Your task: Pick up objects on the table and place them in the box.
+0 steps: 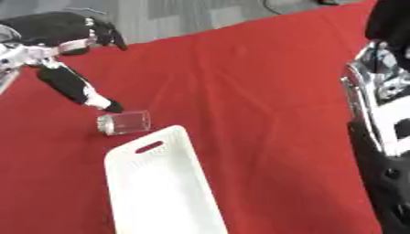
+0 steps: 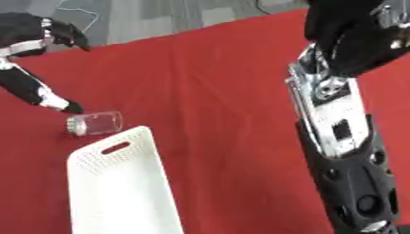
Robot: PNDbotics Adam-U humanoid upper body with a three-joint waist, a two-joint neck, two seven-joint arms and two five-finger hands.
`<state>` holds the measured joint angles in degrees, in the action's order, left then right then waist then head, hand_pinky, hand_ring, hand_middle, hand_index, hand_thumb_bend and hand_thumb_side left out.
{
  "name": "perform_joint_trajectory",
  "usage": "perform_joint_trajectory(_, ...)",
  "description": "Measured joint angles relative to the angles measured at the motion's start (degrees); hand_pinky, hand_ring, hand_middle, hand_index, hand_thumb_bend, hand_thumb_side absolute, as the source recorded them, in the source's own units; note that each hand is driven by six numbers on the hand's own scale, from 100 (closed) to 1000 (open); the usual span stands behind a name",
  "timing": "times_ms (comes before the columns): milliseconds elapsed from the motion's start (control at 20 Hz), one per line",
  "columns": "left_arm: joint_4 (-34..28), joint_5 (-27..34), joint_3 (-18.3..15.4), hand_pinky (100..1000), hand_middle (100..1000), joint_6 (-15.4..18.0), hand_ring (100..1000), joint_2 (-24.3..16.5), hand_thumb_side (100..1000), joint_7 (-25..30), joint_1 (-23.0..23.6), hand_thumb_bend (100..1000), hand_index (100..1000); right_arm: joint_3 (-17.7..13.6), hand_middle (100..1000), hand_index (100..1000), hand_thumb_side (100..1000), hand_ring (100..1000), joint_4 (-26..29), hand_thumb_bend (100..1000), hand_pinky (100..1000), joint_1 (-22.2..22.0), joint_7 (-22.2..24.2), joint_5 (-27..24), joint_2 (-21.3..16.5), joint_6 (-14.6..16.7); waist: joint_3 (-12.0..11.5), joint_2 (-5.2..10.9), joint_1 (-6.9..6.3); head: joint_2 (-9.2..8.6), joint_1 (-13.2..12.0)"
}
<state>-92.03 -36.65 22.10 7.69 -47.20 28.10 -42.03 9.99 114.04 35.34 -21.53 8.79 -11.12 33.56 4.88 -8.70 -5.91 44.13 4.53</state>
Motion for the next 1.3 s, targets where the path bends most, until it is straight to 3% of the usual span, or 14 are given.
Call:
perform_joint_trajectory(450, 0.0, 1.1, 0.3, 786, 817, -3.6, 764, 0.2, 640, 2.0, 0.5, 656, 850, 0.2, 396, 414, 992, 404, 0.0, 100, 384, 0.1, -0.1, 0.0, 0.5, 0.2, 0.3, -0.04, -0.13, 0.0, 0.0)
perform_joint_trajectory(800, 0.0, -3.8, 0.4, 785, 819, -2.6, 768, 0.2, 646, 1.1, 1.0, 652, 851, 0.2, 395, 414, 992, 404, 0.0, 100, 383, 0.5, -0.1, -0.1, 0.6, 0.2, 0.3, -0.28, -0.14, 0.0, 0.0)
perform_joint_trajectory(1300, 1.3, -5.7, 0.6, 787, 821, -1.7, 771, 0.2, 653, 1.2, 1.5, 641, 855, 0.2, 392, 413, 992, 404, 0.0, 100, 382, 0.5, 0.2, -0.3, 0.9, 0.3, 0.4, -0.38, -0.13, 0.0, 0.0)
